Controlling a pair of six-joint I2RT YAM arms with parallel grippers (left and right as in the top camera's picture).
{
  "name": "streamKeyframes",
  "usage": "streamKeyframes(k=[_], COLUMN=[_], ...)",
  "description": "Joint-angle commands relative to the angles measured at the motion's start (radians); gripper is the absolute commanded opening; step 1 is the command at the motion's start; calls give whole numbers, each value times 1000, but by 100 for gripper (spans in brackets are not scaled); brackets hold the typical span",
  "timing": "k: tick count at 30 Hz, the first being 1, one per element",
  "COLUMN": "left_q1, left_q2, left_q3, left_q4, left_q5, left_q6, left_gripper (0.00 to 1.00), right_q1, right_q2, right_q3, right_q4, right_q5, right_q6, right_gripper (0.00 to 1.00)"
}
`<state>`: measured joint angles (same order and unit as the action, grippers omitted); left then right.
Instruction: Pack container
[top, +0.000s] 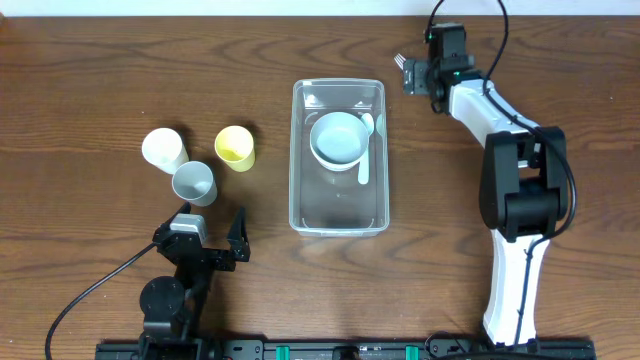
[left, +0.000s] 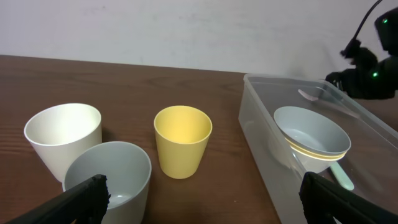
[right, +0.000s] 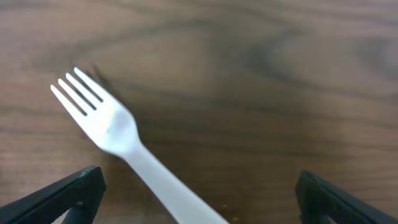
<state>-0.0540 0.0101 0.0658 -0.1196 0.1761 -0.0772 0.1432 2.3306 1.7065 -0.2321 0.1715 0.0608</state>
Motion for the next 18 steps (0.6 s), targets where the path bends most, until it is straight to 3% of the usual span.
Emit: streamKeyframes(k=[1,12,18], left_q1=[2,2,2], left_q2=[-6,-6,-6], left_q3=[-29,-29,-29], left_q4=[-9,-9,-9], left_q5=[-6,-6,-6], left_q6=[13,13,13], left_gripper=[98,98,98], right_q1=[-6,-14,-14], right_q2=[0,21,21], right_q3=[13,13,13], right_q4=[5,-50,-83], right_q5=[-35,-124,-124], right_q6=[-14,-26,-26], right_gripper=[99,96,83])
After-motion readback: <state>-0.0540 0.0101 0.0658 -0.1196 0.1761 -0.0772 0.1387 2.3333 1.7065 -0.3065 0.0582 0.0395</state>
